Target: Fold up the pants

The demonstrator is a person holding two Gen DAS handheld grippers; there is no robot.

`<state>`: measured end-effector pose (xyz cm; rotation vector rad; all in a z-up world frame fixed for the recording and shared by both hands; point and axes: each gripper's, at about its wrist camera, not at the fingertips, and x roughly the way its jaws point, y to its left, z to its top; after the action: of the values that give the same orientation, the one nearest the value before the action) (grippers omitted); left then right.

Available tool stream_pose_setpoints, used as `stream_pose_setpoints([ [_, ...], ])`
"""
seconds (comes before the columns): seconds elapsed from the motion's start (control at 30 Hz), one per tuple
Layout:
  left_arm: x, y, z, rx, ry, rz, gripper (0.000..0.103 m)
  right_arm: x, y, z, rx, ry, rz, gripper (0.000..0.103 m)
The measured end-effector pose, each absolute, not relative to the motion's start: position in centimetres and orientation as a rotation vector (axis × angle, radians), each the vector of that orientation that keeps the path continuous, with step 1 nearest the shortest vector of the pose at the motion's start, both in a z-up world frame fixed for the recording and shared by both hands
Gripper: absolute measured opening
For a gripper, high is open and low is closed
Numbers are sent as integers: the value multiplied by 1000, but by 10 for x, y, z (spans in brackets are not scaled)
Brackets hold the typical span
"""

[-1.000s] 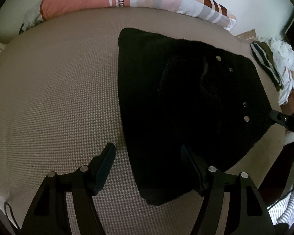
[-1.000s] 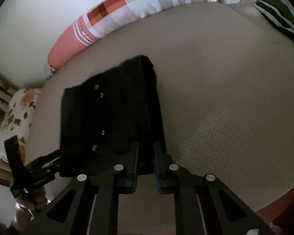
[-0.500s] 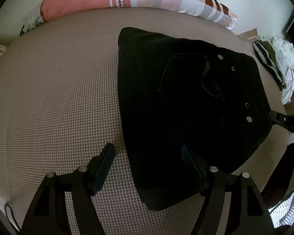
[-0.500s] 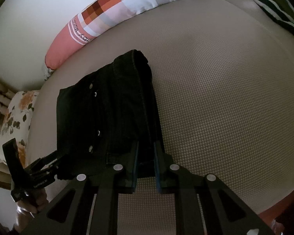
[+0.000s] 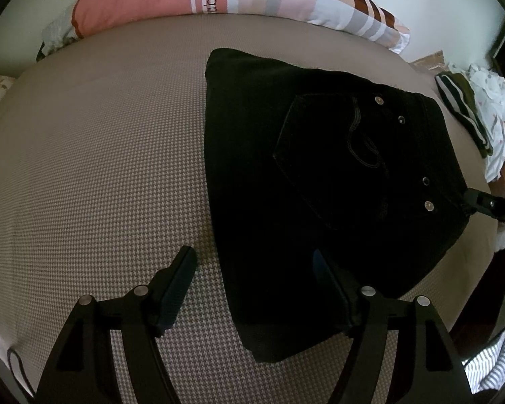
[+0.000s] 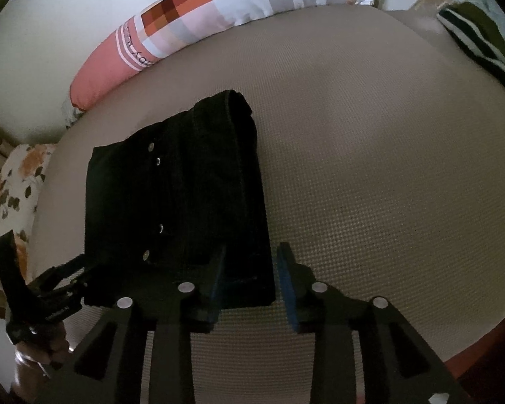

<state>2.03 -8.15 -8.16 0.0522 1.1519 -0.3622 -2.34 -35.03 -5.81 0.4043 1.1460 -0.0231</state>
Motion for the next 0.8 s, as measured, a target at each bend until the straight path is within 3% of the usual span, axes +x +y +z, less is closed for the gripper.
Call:
stream_pose_setpoints([
  [0.37,21,-82,-79,69,1144,-350,73,-7,-354,-51,382,1151,-25,43],
  [0.8,30,-76,-71,89,1129,-346,73,17,-355,-64,348,1191,23,45],
])
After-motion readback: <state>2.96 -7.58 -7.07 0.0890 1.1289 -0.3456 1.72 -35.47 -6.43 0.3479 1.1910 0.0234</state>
